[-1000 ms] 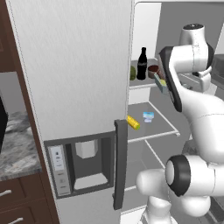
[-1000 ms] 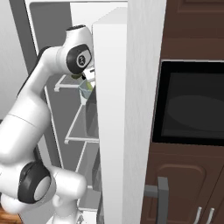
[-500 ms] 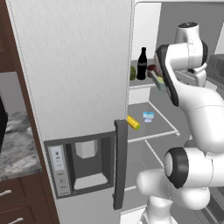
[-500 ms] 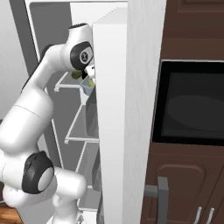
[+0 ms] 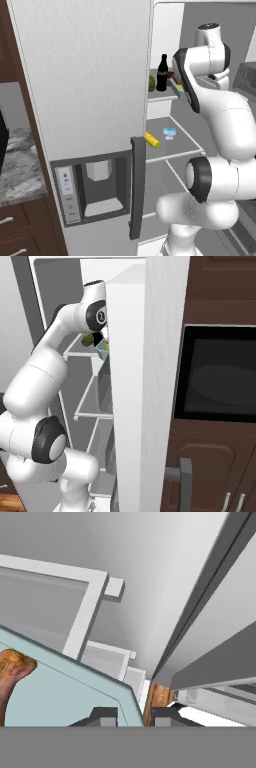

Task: Place the tupperware on the top shelf of the fridge. Make space for the tupperware among the existing items by rearranging them on the shelves if needed. Close the fridge door when finished.

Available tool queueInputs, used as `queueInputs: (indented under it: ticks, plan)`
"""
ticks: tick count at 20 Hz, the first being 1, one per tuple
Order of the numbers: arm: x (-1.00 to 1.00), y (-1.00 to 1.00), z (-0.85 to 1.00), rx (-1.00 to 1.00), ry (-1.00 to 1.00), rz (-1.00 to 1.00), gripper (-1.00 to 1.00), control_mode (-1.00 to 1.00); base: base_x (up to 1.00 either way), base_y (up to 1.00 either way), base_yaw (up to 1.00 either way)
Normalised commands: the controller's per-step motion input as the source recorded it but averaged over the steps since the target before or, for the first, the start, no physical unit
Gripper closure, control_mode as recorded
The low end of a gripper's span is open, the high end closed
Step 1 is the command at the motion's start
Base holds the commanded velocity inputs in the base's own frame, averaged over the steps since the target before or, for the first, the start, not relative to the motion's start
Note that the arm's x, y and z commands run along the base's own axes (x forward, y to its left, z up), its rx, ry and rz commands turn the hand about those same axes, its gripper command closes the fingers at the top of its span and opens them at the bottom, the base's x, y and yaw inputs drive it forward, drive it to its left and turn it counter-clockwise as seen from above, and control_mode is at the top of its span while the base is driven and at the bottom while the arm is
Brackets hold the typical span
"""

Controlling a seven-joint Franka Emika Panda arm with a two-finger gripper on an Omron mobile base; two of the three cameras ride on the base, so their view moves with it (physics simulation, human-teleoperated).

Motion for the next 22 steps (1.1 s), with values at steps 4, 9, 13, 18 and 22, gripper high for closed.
queueInputs:
  ticks: [4,9,13,18,22]
  plan:
    - [0.16,0.0,-0.21,0.0,0.0,-0.17,1.0,-1.0,0.0,0.0,0.0]
    - [0.41,-0.03,-0.18,0.0,0.0,-0.13,1.0,-1.0,0.0,0.0,0.0]
    - [0.51,-0.05,-0.14,0.0,0.0,-0.08,1.0,-1.0,0.0,0.0,0.0]
    - [0.53,0.0,-0.25,0.0,0.0,-0.02,1.0,-1.0,0.0,0.0,0.0]
    - [0.38,-0.05,-0.22,-0.02,0.0,0.0,1.0,-1.0,0.0,0.0,0.0]
